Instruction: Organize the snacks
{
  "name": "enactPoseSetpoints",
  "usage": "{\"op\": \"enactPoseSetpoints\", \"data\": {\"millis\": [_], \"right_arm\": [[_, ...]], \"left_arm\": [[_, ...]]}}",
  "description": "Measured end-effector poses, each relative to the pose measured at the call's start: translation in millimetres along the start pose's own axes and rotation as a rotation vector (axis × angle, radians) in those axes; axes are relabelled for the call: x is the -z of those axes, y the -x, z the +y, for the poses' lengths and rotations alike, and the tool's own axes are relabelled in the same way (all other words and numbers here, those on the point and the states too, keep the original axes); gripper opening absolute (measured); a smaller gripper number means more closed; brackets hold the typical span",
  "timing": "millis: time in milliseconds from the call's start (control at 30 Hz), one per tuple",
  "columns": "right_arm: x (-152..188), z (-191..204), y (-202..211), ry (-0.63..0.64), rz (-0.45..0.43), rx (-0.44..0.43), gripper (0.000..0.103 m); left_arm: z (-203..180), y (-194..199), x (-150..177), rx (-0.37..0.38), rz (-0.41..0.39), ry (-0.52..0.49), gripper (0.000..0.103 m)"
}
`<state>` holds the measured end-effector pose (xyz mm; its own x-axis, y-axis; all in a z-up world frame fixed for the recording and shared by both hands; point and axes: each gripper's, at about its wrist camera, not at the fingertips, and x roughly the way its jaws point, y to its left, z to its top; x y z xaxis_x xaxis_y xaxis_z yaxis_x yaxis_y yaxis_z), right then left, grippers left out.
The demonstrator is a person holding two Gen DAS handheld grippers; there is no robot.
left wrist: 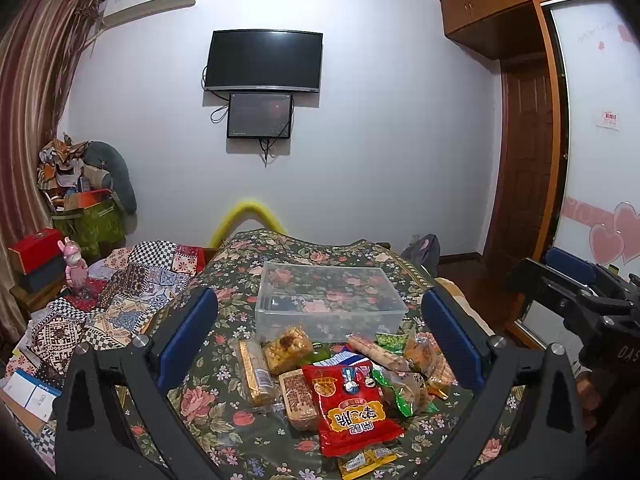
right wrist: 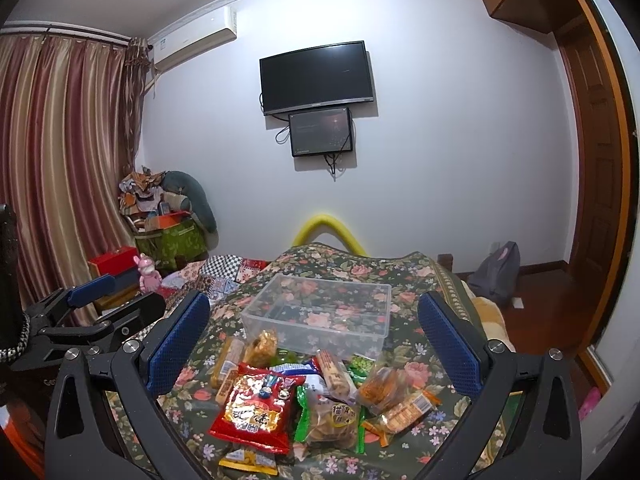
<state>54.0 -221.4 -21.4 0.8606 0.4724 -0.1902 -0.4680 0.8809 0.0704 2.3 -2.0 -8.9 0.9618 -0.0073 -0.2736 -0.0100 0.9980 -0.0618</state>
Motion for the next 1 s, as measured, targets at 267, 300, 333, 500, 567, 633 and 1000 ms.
{"op": "enactPoseSetpoints", "data": {"millis": [267,300,333,500,567,633,1000], "right_arm": [[-0.1,-1.7,-0.9,-0.003,-0.001,-0.001,0.103],[0.7,-1.2,-0.3,-0.002,0.0,-0.002,0.103],[0.6,-1.2,-0.3,-0.002,0.0,-0.001,0.103],[1.4,-0.9,0.2,-0.001,-0.002,-0.001,0.103],[1.2,-1.0,-0.2,0.0,-0.002,0.0,0.103],[1.7,-1.7,0.3,-0.002,-0.002,0.001,0.103],[2.1,-0.9,1.6,-0.005,-0.001,0.0,0.103]], "left_arm": [[-0.4,-0.2,-0.4,0.001,0.004,0.002,0.103],[-0.4,-0.1,-0.4,0.002,0.004,0.002,0.103],[-0.4,-0.2,-0.5,0.002,0.003,0.003,0.103],[-0.8,-0.3,-1.4,0.002,0.003,0.004,0.103],[-0.6,-0.4,-1.6,0.003,0.004,0.004,0.103],[-0.7,-0.6,-1.3,0.002,0.007,0.005,0.103],[-1.1,-0.2,-3.0,-0.002,0.006,0.0,0.103]]}}
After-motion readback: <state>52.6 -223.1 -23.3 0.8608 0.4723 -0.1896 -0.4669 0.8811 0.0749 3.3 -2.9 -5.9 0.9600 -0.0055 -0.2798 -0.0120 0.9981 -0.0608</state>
